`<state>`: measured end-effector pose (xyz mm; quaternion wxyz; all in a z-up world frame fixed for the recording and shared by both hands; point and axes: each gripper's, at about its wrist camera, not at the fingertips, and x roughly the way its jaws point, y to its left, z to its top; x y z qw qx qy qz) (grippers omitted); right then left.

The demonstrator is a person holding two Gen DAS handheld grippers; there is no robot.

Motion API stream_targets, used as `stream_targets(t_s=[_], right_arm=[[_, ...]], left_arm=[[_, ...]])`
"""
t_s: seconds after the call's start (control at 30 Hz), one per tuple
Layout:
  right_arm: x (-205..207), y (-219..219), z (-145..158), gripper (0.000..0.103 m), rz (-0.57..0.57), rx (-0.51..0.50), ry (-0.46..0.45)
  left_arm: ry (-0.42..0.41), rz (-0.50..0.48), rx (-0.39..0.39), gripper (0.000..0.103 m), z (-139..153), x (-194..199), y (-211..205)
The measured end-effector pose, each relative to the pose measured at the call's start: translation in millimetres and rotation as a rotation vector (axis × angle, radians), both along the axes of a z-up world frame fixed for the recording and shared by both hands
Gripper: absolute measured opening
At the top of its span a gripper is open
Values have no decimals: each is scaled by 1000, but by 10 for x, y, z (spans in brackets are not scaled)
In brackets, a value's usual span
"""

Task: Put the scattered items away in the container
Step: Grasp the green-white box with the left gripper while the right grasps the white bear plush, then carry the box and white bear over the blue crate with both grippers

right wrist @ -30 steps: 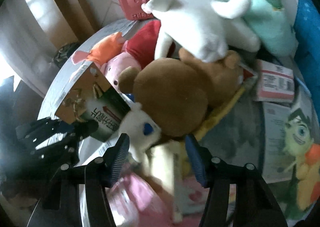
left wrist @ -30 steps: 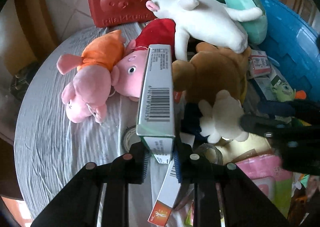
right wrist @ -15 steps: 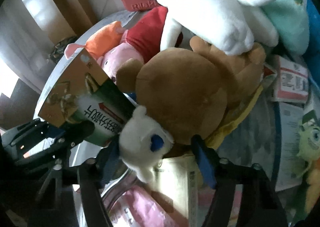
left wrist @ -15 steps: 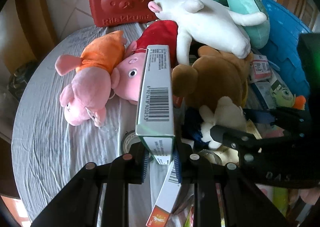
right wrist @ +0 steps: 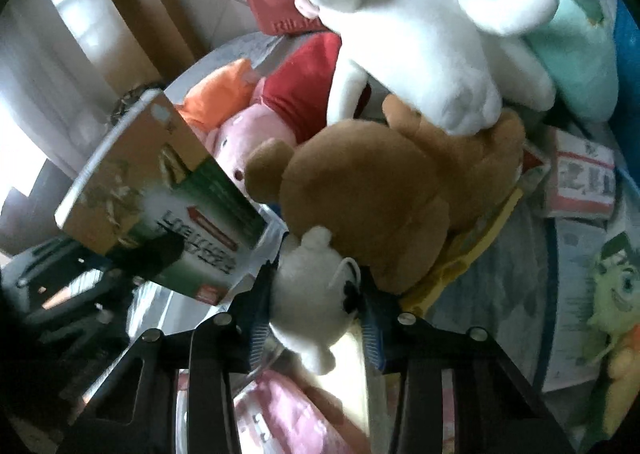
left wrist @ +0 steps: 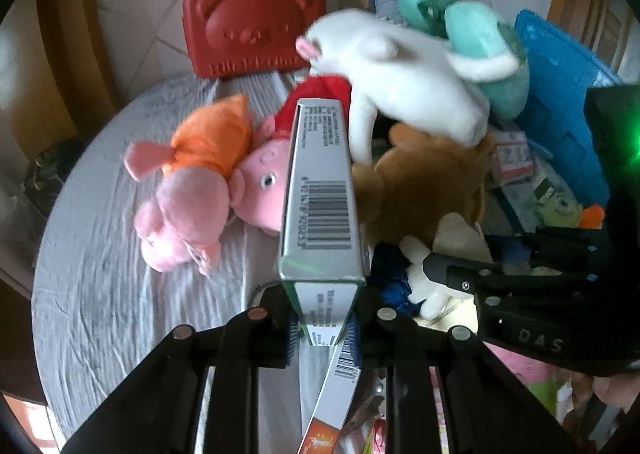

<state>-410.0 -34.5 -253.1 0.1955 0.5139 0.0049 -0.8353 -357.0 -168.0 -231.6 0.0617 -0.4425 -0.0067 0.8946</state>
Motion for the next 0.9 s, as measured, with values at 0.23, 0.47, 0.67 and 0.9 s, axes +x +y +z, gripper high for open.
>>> stream_targets(t_s=[0.23, 0.47, 0.67, 0.9], right_arm=[[195, 87, 487, 39, -17, 23, 117], [423, 404, 1065, 39, -62, 65, 250], [584, 821, 1525, 39, -84, 91, 349], [634, 1594, 1913, 39, -80, 94, 425]], left_arm=[[65, -7, 18, 20, 367, 174, -20], [150, -68, 40, 19, 747, 296, 240], [221, -108, 55, 20, 1081, 377, 649], [306, -82, 62, 20, 1415, 466, 1455]])
